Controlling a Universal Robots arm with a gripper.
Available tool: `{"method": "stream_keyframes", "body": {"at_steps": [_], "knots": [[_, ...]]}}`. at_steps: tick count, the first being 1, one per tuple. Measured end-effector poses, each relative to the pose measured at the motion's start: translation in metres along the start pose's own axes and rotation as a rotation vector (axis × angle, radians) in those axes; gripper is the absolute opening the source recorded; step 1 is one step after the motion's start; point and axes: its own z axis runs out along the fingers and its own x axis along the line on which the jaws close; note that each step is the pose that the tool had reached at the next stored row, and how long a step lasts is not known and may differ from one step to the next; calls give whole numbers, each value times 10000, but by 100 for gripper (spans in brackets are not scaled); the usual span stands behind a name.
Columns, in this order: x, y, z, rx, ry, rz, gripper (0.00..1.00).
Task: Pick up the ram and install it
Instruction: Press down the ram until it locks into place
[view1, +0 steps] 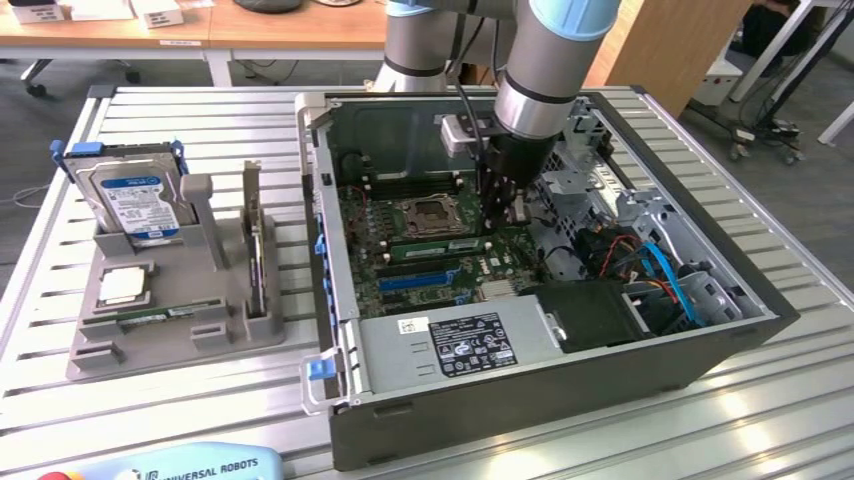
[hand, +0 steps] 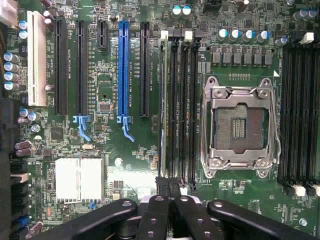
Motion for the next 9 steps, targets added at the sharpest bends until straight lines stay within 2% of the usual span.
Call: {"method": "stream_keyframes", "body": {"at_steps": [9], "knots": [[0, -1, 24, 0, -1, 0, 10]]}}
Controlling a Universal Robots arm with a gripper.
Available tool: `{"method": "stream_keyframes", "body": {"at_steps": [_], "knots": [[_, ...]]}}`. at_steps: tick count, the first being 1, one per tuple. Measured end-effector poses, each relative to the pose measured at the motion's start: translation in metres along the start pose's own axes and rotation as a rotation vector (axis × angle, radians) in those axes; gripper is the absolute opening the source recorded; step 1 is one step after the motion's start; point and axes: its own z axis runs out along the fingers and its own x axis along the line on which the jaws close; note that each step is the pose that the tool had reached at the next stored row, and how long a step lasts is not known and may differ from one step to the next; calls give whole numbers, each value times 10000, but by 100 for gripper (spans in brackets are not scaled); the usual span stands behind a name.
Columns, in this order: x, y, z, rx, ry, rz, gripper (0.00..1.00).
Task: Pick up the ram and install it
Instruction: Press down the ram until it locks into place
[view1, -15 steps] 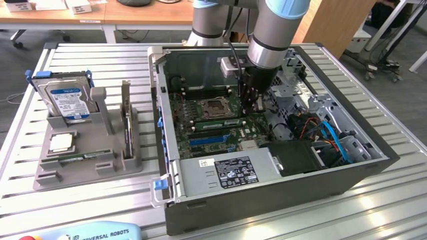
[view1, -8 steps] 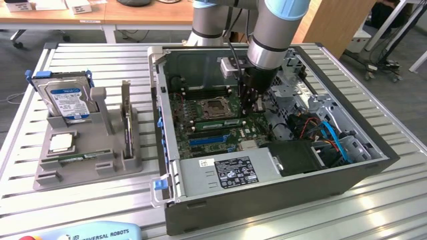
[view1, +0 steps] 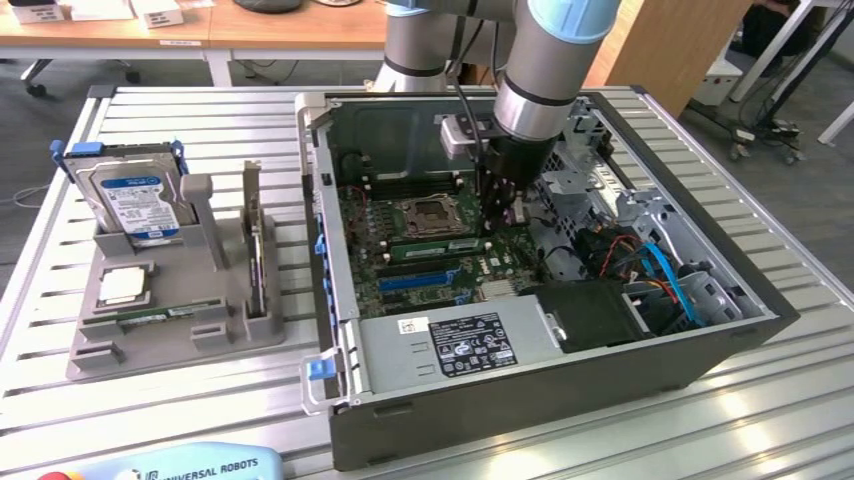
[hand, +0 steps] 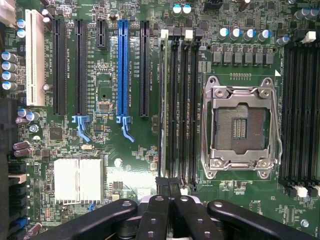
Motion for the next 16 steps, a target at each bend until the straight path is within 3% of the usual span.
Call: {"method": "stream_keyframes", "body": {"at_steps": [16], "knots": [[0, -1, 36, 0, -1, 0, 10]]}}
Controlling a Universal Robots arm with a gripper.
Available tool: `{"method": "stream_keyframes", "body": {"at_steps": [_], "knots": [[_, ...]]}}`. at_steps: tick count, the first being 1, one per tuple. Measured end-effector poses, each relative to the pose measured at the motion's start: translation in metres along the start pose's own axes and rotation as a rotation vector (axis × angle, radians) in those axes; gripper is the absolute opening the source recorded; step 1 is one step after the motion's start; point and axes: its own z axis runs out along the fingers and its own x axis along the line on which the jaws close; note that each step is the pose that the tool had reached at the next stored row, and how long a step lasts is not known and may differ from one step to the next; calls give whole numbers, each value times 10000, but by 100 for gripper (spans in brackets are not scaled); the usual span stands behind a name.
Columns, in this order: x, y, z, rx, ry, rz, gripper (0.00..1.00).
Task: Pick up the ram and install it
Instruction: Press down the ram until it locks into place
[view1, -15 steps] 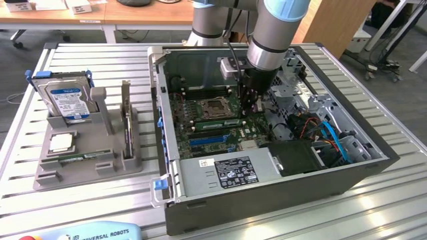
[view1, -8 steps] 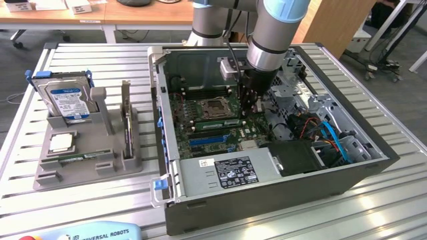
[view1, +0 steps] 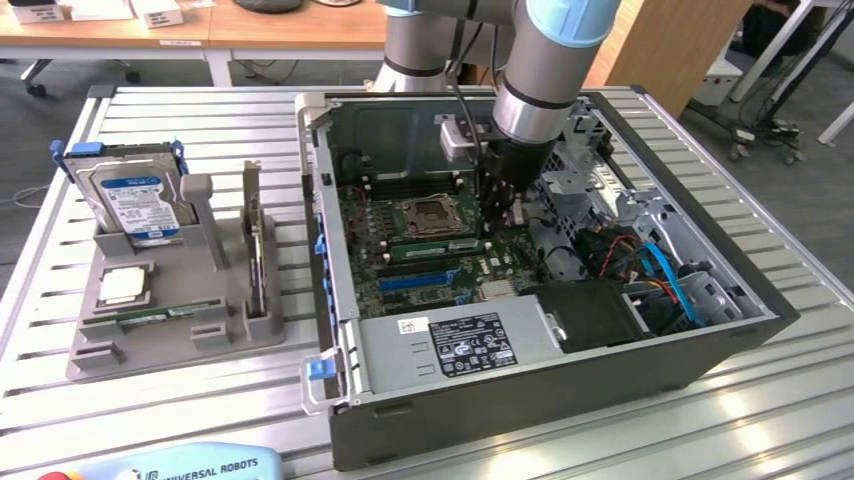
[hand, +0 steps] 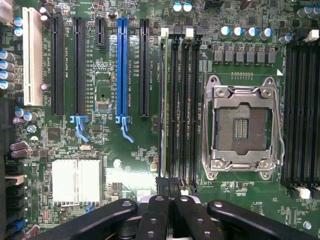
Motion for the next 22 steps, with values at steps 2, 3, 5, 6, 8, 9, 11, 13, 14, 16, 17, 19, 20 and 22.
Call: {"method": "stream_keyframes", "body": {"at_steps": [2, 3, 5, 6, 8, 9, 11, 13, 14, 16, 17, 19, 20, 22], "knots": [[0, 0, 0, 0, 1, 0, 10], [0, 0, 4, 1, -2, 0, 10], [1, 0, 11, 0, 0, 1, 10], [1, 0, 12, 0, 1, 1, 10], [1, 0, 12, -1, 1, 1, 10], [1, 0, 12, 0, 1, 1, 10], [1, 0, 14, 0, 0, 0, 10], [2, 0, 18, 0, 0, 1, 10], [2, 0, 18, -1, 1, 1, 10], [2, 0, 18, 0, 0, 1, 10], [2, 0, 18, 0, 0, 0, 10], [2, 0, 20, 0, -1, 1, 10], [2, 0, 22, 1, 0, 0, 10], [2, 0, 23, 0, 0, 0, 10]]}}
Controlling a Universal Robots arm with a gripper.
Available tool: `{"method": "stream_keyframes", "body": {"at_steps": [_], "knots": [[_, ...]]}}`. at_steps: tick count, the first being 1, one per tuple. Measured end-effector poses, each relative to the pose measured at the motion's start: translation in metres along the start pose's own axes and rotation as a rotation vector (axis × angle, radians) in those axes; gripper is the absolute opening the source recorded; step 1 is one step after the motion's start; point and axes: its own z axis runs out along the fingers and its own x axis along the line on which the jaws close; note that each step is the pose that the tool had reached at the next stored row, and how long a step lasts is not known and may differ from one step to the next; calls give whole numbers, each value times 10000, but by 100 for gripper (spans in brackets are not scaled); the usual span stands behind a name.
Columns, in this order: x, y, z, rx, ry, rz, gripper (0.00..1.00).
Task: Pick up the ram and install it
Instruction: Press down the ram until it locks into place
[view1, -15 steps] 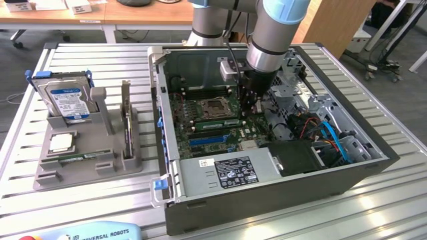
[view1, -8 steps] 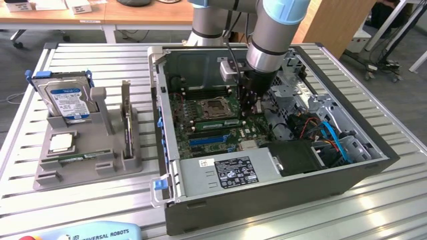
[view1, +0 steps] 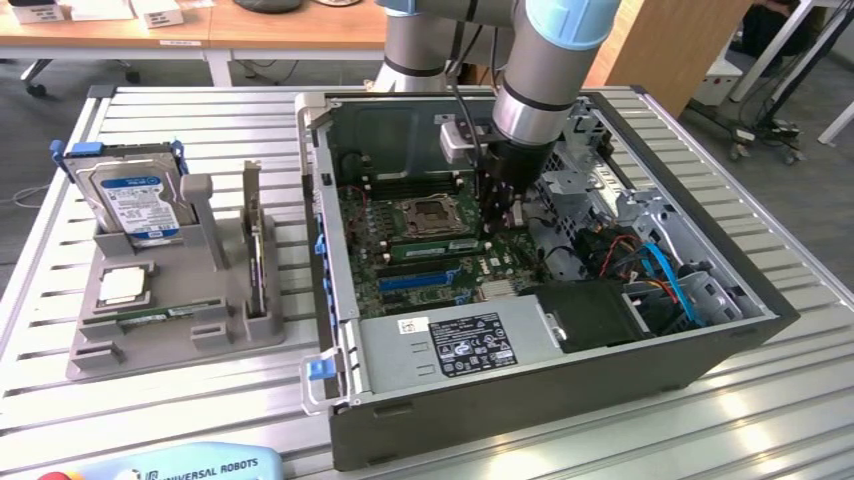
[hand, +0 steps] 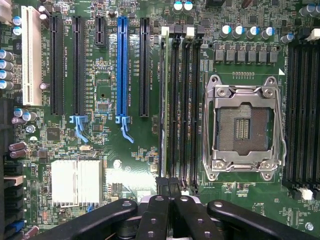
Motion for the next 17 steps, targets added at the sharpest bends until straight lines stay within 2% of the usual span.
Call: {"method": "stream_keyframes", "body": {"at_steps": [17], "knots": [[3, 0, 12, 0, 0, 0, 10]]}}
